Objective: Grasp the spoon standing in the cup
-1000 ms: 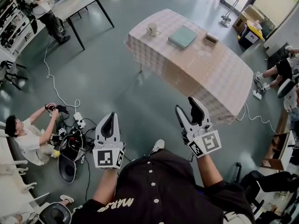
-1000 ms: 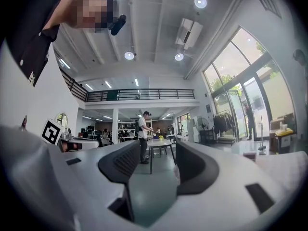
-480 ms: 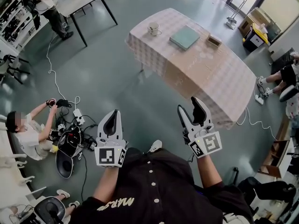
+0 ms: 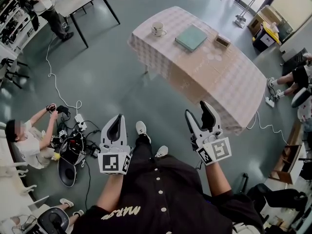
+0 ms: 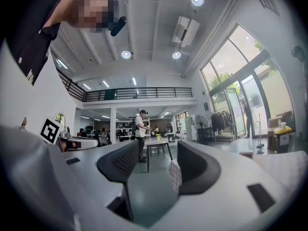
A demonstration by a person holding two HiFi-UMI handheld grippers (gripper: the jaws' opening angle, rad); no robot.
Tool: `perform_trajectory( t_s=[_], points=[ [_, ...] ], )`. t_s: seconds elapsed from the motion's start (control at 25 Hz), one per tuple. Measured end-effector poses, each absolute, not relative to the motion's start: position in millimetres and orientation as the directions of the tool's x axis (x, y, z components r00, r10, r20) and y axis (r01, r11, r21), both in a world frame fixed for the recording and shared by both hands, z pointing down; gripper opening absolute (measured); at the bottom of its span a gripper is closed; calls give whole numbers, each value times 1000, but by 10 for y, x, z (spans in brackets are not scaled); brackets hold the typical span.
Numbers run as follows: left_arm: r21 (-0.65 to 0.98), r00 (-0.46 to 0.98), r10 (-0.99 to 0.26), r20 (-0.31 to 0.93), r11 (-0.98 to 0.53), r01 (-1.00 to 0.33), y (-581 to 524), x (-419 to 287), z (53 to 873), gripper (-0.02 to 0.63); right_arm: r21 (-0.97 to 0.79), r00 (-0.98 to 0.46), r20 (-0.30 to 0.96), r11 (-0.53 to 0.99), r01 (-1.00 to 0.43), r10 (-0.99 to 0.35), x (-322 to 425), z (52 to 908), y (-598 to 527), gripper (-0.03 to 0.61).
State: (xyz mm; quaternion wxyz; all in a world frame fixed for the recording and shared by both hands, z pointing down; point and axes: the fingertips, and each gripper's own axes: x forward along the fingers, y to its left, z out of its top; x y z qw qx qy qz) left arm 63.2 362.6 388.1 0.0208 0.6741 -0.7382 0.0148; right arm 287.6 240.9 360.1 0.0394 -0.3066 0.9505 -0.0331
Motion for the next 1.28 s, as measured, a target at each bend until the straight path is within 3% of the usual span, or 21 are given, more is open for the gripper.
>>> perform_trajectory(
  t_s=[1.28],
  points=[
    [24, -29, -999, 29, 30, -999, 2026, -507, 3834, 11, -58, -769, -42, 770, -635, -637, 1826, 3560, 973, 238]
  ],
)
